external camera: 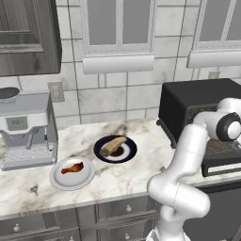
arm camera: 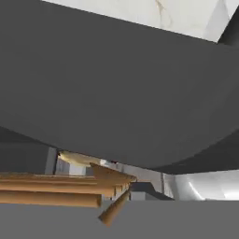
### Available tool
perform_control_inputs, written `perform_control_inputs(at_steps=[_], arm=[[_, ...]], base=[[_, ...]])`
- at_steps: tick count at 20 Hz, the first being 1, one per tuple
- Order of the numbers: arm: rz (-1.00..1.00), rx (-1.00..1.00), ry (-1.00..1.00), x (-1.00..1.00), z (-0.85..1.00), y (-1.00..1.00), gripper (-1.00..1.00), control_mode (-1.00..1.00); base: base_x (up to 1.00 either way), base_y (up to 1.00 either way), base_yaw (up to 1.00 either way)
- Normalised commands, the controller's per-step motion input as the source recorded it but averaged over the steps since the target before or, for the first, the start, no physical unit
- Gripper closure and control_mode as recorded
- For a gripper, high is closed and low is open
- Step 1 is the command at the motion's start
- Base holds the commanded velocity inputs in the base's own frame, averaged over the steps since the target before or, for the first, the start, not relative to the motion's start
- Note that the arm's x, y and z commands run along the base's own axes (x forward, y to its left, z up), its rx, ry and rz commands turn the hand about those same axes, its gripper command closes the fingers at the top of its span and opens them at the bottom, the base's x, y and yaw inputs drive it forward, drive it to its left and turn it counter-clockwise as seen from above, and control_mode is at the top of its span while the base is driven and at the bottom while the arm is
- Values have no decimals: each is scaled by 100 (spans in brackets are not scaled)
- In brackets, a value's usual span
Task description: Open the toaster oven door. Place the baguette on the bottom rack in the toaster oven and place the chicken drumstick on the top rack.
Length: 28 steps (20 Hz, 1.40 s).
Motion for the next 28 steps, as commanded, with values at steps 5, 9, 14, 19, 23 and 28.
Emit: perform_control_inputs(at_steps=[5,9,14,19,23,28], arm=[[0,-50,-33,-100,16,90,-100,-100],[0,-58,-62,-100,89,100,-100,-100],[7,-55,-45,-44,100,100,-100,-100],[20,-41,-8,-1,74,100,-100,-100],[19,-35,0,0,64,100,-100,-100],[15,-26,0,4,58,100,-100,-100]], base=[[0,0,0],[0,0,0],[0,0,0],[0,0,0],[0,0,0],[0,0,0]])
